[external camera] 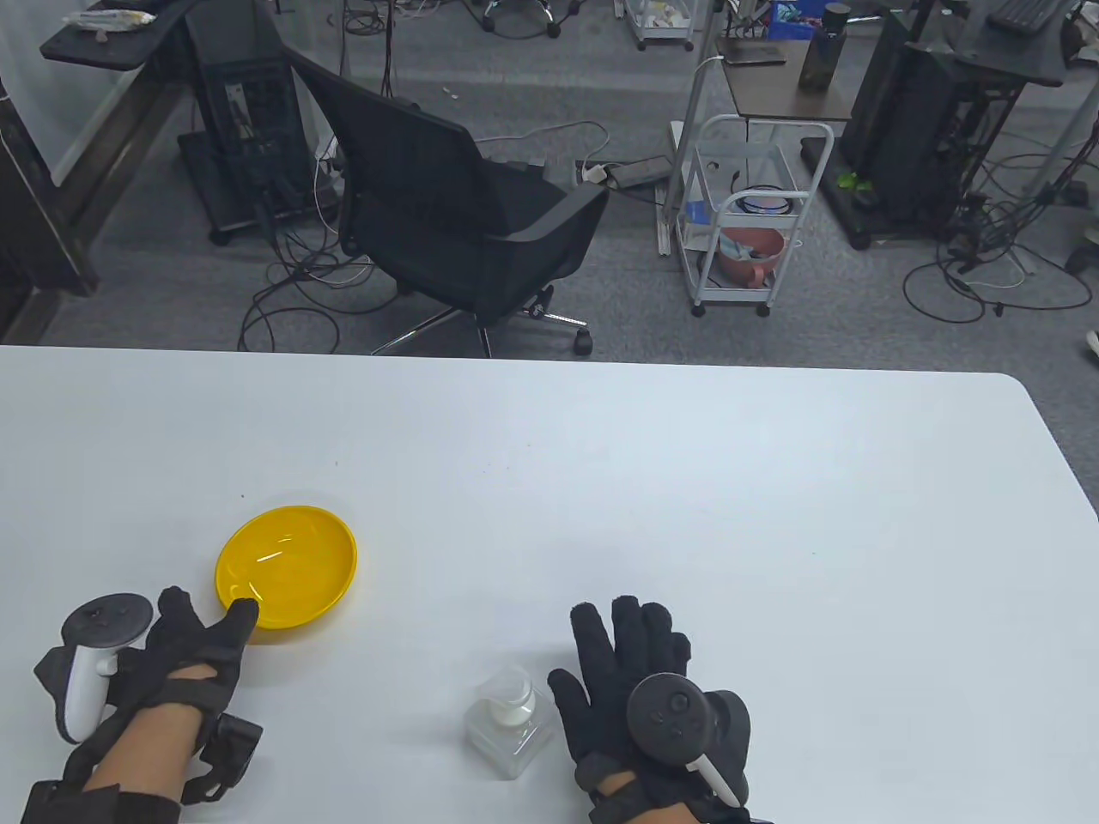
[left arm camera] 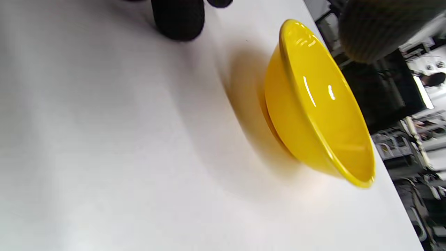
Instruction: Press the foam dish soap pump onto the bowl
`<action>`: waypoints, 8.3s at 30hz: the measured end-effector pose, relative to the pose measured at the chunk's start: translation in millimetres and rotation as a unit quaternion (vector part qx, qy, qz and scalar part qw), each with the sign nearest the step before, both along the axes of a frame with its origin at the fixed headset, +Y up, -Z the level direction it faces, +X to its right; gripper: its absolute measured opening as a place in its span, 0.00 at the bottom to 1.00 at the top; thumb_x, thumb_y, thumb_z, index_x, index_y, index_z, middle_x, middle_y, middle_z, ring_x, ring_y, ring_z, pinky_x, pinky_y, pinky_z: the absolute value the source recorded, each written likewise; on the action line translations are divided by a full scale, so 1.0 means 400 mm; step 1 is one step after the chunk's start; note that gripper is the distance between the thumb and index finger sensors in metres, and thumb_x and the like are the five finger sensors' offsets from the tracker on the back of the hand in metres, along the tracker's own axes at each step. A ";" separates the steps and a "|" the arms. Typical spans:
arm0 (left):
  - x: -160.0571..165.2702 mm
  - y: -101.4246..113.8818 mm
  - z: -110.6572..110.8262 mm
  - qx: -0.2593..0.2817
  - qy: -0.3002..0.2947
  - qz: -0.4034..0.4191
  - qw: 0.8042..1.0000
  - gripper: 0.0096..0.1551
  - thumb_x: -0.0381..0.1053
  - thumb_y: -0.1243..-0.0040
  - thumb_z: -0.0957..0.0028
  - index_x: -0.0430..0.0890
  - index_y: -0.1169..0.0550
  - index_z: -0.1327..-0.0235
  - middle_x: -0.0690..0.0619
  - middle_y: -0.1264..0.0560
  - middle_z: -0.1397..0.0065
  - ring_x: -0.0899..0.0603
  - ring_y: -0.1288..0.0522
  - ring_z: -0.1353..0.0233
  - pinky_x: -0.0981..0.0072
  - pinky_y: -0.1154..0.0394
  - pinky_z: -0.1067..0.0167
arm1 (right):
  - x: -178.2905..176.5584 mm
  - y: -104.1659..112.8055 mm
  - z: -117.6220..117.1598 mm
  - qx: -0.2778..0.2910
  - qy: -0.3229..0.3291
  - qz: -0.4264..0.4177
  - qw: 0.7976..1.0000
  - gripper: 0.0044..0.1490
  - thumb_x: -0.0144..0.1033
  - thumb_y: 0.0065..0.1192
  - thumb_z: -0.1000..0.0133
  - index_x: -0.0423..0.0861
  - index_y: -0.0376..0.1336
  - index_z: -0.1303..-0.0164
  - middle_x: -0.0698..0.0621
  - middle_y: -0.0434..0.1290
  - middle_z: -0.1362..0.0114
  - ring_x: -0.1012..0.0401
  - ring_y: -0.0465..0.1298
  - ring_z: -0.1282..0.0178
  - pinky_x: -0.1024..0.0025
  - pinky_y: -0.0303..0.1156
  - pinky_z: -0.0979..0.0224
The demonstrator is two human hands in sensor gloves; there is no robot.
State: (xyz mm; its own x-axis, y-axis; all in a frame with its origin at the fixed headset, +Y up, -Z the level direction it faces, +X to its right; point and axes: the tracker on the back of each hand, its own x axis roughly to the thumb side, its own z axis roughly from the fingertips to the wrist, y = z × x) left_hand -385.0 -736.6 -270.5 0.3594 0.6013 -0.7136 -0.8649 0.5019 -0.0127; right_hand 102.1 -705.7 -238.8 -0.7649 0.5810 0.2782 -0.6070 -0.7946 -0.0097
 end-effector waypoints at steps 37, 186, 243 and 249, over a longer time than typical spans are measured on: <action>0.152 0.058 0.044 0.154 -0.086 0.061 0.982 0.30 0.56 0.43 0.41 0.56 0.36 0.27 0.59 0.24 0.35 0.54 0.11 0.67 0.62 0.15 0.50 | 0.027 -0.024 -0.012 -0.026 0.003 -0.089 0.996 0.46 0.56 0.56 0.42 0.52 0.48 0.15 0.44 0.37 0.16 0.41 0.32 0.18 0.34 0.28 0.28; 0.278 0.005 0.154 0.144 -0.203 0.186 0.951 0.35 0.61 0.49 0.42 0.57 0.44 0.22 0.56 0.36 0.25 0.52 0.12 0.59 0.58 0.17 0.46 | -0.215 0.089 -0.104 -0.123 -0.054 0.147 0.980 0.41 0.53 0.51 0.41 0.44 0.56 0.20 0.40 0.59 0.21 0.37 0.55 0.21 0.30 0.42 0.27; 0.279 -0.007 0.149 0.139 -0.203 0.230 0.942 0.36 0.62 0.50 0.41 0.58 0.45 0.21 0.56 0.37 0.23 0.52 0.12 0.56 0.59 0.18 0.44 | -0.205 0.126 -0.124 -0.164 -0.031 0.135 0.977 0.41 0.53 0.52 0.41 0.43 0.57 0.21 0.39 0.60 0.22 0.36 0.55 0.21 0.30 0.43 0.27; 0.280 -0.006 0.151 0.139 -0.204 0.232 0.941 0.36 0.62 0.50 0.41 0.58 0.45 0.21 0.56 0.37 0.23 0.52 0.12 0.56 0.59 0.18 0.44 | -0.205 0.115 -0.119 -0.156 -0.033 0.130 0.979 0.41 0.53 0.51 0.41 0.43 0.57 0.21 0.39 0.61 0.22 0.36 0.57 0.22 0.30 0.44 0.27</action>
State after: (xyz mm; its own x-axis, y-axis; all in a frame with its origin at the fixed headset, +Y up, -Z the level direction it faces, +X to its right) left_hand -272.9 -739.1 -210.3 0.2217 0.9038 -0.3660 -0.9433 0.1037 -0.3152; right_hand 20.1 -659.7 -286.6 -0.9086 0.4129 0.0636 -0.3900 -0.8929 0.2248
